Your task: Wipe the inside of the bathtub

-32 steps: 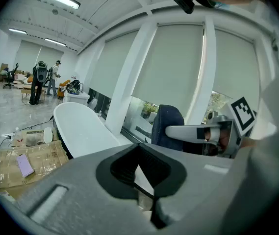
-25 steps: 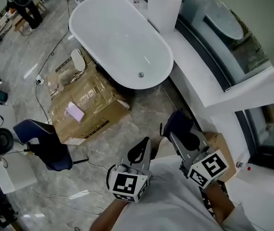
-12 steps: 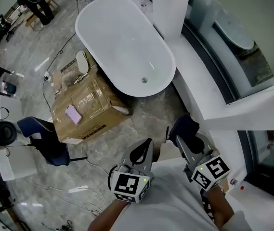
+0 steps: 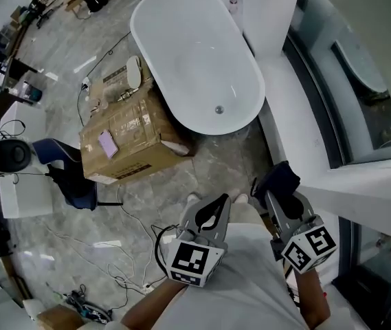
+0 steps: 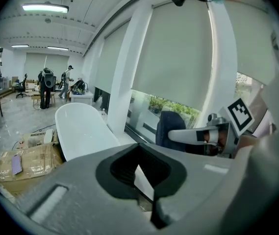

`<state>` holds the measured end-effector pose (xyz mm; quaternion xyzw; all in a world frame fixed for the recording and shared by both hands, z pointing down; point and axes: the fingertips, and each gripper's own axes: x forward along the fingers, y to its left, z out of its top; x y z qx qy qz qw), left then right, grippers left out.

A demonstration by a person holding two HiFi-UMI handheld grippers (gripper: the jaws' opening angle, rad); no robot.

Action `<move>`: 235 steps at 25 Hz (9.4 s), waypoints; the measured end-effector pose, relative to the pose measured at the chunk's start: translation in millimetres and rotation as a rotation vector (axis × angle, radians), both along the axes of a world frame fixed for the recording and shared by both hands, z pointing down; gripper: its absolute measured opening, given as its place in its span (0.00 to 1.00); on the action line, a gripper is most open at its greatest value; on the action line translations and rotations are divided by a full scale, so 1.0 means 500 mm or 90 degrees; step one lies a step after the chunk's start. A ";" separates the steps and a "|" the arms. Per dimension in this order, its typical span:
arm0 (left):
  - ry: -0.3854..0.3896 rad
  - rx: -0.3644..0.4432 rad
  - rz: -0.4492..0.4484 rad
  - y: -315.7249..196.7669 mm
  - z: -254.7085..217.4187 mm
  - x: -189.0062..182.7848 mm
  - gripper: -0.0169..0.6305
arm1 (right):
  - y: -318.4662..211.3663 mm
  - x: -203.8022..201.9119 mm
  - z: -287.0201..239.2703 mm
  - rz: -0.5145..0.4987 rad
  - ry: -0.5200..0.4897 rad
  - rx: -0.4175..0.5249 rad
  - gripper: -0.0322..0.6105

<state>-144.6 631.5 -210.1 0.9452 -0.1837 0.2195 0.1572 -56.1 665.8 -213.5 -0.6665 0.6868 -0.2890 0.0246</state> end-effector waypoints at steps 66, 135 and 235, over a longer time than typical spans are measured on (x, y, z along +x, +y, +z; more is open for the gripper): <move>-0.032 -0.129 -0.257 -1.022 0.171 0.358 0.02 | -1.111 0.376 0.103 -0.317 -0.083 -0.034 0.13; -0.154 -0.267 -0.397 -1.315 1.407 0.271 0.02 | -1.558 0.137 1.459 -0.423 -0.178 -0.182 0.13; -0.199 -0.328 -0.497 -1.243 1.534 0.200 0.02 | -1.545 -0.107 1.487 -0.737 -0.236 -0.317 0.13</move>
